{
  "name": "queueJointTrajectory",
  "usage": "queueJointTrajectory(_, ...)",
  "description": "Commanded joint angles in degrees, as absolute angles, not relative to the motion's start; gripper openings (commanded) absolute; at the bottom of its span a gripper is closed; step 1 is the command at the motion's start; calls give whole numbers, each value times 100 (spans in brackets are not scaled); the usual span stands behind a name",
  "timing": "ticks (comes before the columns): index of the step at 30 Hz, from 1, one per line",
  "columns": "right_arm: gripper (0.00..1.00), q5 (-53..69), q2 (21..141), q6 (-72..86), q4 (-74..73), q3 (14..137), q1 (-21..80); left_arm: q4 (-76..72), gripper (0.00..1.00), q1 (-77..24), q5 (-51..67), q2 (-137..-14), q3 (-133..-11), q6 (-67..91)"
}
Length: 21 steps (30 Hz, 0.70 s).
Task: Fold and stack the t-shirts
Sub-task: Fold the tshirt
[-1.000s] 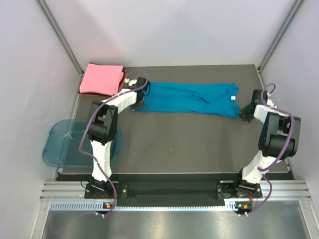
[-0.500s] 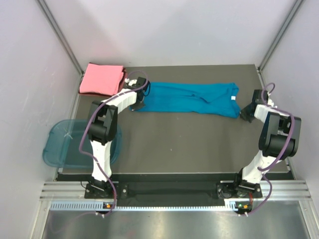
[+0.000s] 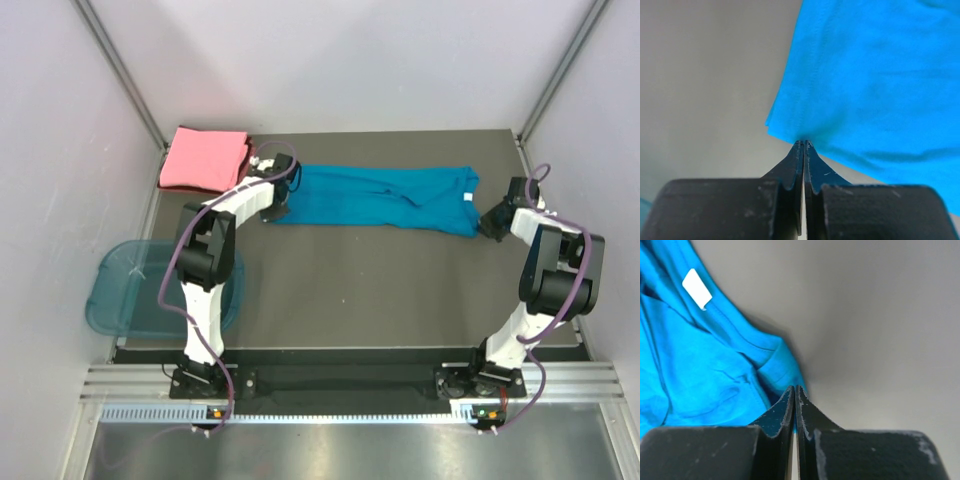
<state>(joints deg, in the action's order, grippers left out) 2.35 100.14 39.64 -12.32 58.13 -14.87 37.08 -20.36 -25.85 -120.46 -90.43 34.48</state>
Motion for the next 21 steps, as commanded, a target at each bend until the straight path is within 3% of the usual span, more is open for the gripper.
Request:
queueJointTrajectory(1,0,439,9861,4008,-897,5985,-1556,3727,0,-2030,-2304,-11514,-9369,3419)
queueJointTrajectory(6,0,527,10002,4087,-861,6003,-1547,3385,0,-2030,-2083,-11294,-9343,3472)
queueJointTrajectory(21,0,114,10266,3858,-1108,5977,-1784,3823,0,-1978,-2742,-12419,-9466,3524)
